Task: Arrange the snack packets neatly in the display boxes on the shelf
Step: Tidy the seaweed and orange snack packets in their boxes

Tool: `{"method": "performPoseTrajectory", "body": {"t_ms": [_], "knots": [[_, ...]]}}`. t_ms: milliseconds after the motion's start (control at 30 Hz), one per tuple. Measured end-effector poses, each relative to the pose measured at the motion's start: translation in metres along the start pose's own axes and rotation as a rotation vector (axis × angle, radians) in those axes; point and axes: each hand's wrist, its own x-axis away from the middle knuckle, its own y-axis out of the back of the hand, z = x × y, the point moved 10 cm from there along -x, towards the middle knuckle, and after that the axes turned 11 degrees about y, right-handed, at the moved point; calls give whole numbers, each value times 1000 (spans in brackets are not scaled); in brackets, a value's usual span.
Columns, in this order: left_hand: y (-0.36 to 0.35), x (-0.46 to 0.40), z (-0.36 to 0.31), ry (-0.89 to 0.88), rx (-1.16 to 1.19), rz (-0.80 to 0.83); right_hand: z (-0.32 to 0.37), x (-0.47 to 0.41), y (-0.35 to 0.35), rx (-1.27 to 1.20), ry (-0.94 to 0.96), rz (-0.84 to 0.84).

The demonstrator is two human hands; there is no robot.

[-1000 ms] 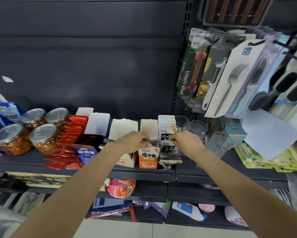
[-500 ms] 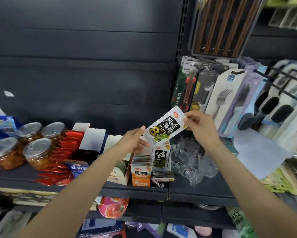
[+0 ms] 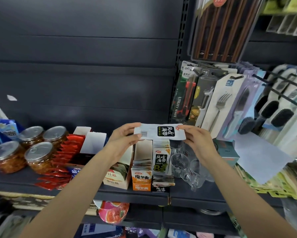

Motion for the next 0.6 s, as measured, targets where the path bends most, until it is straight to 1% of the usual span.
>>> {"method": "performPoseTrajectory", "body": {"t_ms": [67,100,167,300,400,600], "knots": [[1,7,-5,-55,-164,-29,-2,3,-5,-5,13,46],[0,11,-8,-82,-209,-37,-3,5,-7,1,23,67],[-1,19,-15,-153,-230,-41,-6,6,-9,-30,18,66],[2,32,-29,-292,-281,-93,-11,8,-13,-185,-10,27],[4,32,-29,-304,-288,-102,-12,10,-17,-215,-3,39],[9,29,-22,-261,-263,-94,-11,11,-18,-156,13,69]]}}
